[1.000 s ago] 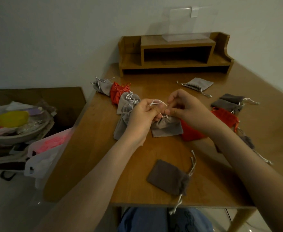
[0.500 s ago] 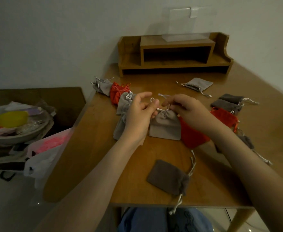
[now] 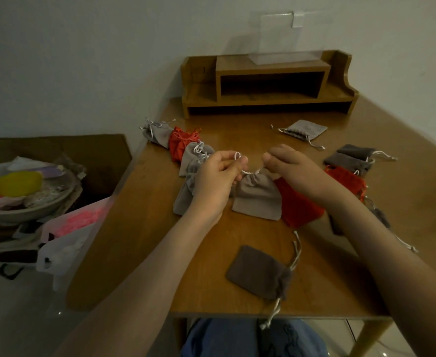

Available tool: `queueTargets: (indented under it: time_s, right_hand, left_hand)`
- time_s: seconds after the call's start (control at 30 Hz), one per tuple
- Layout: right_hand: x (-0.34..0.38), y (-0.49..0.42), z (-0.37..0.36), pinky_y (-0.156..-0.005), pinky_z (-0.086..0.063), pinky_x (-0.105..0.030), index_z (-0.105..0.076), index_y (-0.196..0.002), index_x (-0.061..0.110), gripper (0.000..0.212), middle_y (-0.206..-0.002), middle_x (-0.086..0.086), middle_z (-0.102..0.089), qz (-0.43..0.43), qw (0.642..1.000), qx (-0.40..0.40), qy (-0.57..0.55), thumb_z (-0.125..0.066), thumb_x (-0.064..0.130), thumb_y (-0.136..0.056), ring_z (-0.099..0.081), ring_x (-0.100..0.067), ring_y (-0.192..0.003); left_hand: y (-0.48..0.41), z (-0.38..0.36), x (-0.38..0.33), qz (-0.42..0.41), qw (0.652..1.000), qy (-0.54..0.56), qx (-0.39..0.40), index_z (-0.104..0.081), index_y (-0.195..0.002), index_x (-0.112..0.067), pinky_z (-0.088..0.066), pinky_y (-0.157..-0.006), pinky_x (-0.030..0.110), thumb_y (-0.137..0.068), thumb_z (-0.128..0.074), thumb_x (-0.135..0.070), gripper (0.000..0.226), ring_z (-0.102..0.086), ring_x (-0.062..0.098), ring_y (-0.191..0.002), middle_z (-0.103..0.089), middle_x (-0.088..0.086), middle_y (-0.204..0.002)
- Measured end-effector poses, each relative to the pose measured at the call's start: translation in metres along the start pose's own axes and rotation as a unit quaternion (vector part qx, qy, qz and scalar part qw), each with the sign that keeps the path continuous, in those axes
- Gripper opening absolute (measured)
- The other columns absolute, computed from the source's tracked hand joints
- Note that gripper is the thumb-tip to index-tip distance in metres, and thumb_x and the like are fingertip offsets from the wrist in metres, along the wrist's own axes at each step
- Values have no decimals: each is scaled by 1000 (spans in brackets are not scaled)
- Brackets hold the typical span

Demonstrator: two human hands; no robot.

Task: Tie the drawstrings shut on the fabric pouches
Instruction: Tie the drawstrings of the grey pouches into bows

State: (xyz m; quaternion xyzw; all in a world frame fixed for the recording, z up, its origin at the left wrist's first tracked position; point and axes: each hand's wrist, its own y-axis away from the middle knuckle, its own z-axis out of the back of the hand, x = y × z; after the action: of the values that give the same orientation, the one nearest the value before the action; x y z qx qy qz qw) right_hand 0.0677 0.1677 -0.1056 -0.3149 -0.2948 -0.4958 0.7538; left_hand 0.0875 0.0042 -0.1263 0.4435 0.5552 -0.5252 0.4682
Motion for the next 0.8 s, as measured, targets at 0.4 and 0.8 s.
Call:
queueTargets:
  time_s: [0.4, 0.8]
  right_hand:
    - [10, 5, 8, -71, -36, -31, -51, -92, 7, 15, -82, -7, -49, -126, 939, 48, -316, -48, 21, -94, -48, -17, -74]
    - [8, 3, 2, -61, -45, -25, -45, -72, 12, 29, -66, 0, -51, -148, 892, 102, -414, -46, 30, -95, -51, -12, -61]
  left_hand:
    - [4, 0, -8, 9, 998, 55, 26, -61, -97, -16, -44, -56, 17, -95, -55, -24, 10, -52, 2, -61, -66, -7, -82]
    - [8, 0, -16, -22, 991, 126, 49, -58, -88, -15, -27, -43, 20, -92, -52, -26, 13, -35, 5, -45, -66, -4, -72]
